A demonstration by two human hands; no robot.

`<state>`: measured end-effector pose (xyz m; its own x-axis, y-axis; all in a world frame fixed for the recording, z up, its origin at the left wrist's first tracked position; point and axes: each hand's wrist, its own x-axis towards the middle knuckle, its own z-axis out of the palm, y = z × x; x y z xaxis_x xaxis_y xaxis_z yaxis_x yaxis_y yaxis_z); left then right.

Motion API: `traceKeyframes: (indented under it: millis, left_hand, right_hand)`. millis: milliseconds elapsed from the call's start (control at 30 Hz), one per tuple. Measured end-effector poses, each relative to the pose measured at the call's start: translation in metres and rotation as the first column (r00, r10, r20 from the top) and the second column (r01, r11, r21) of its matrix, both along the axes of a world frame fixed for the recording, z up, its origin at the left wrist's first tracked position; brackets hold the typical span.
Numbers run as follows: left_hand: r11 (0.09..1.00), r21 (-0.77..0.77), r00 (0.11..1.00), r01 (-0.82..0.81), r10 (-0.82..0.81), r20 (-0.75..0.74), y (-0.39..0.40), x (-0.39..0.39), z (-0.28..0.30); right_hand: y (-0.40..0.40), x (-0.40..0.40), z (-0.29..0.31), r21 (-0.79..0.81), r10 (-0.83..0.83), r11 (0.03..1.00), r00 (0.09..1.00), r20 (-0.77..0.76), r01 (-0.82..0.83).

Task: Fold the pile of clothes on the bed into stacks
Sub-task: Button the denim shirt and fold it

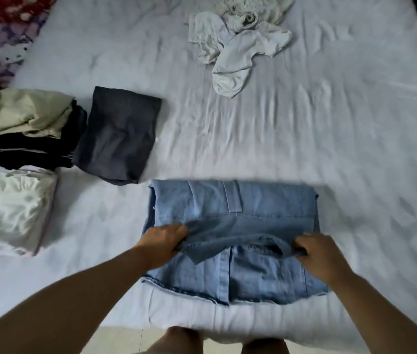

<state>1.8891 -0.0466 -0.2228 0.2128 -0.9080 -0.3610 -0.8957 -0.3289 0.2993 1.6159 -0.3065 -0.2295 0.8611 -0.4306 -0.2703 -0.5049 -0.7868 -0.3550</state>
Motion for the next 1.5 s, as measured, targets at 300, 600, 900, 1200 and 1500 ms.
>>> traceKeyframes:
  millis: [300,600,900,1200,1500]
  left_hand:
    - [0.806,0.582,0.966,0.109,-0.224,0.129,0.020,-0.031,-0.012]
    - [0.962,0.269,0.991,-0.050,0.015,0.130,-0.049,-0.063,-0.042]
    - [0.907,0.413,0.980,0.081,-0.149,0.134,-0.033,-0.098,-0.118]
    - [0.995,0.103,0.982,-0.015,-0.005,0.188,-0.093,-0.063,-0.091]
    - [0.924,0.380,0.955,0.030,-0.139,0.261,-0.168,-0.060,-0.133]
  right_hand:
    - [0.062,-0.027,-0.010,0.098,0.049,0.995,0.927,-0.371,-0.013]
    - [0.064,0.030,-0.043,-0.119,-0.123,0.988,0.967,-0.225,0.098]
    - [0.116,-0.015,-0.119,-0.046,-0.095,0.995,0.958,-0.270,0.085]
    - [0.053,-0.011,-0.099,-0.108,-0.593,0.800,0.805,0.001,0.590]
    - [0.018,-0.015,-0.119,-0.079,-0.730,0.680,0.664,-0.160,0.729]
